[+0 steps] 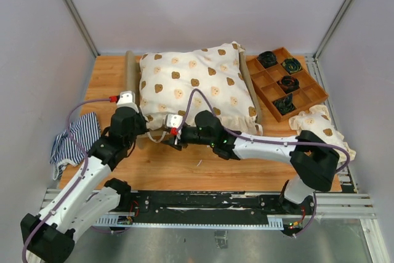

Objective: Set up the pet bed

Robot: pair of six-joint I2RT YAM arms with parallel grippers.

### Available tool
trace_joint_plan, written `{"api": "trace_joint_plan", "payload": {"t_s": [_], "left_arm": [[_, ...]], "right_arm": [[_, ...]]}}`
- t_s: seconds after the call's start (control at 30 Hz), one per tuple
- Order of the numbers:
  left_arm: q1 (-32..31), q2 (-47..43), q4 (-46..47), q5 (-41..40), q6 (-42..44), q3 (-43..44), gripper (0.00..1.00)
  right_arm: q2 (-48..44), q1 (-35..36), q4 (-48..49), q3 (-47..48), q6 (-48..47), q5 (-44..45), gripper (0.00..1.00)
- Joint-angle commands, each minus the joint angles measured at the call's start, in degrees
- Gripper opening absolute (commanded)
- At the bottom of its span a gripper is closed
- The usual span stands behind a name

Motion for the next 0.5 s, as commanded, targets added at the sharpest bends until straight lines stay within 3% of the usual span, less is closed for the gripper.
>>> {"api": "trace_joint_plan", "payload": {"t_s": [0.0, 0.37, 0.43, 0.47], "left_arm": [[3.34, -2.09, 0.05, 3.57, -4.62, 0.62, 0.00], [5.65, -3.30, -1.04, 5.42, -4.80, -0.25, 0.00], [5.79, -3.36, -1.03, 5.34, -4.66, -0.52, 0.00], [5.89, -3.42, -0.99, 5.21, -4.68, -0.66, 0.00]], "right_arm": [[5.14, 2.00, 13.52, -1.84, -9.82, -1.72, 0.47], [16.68, 4.90, 14.78, 3.42, -19.84, 4.67, 0.48], [16.98, 5.51, 14.08, 3.58, -20.28, 6.05, 0.43], [16.72, 5.89, 12.75, 3.75, -20.24, 6.72, 0.36]]}}
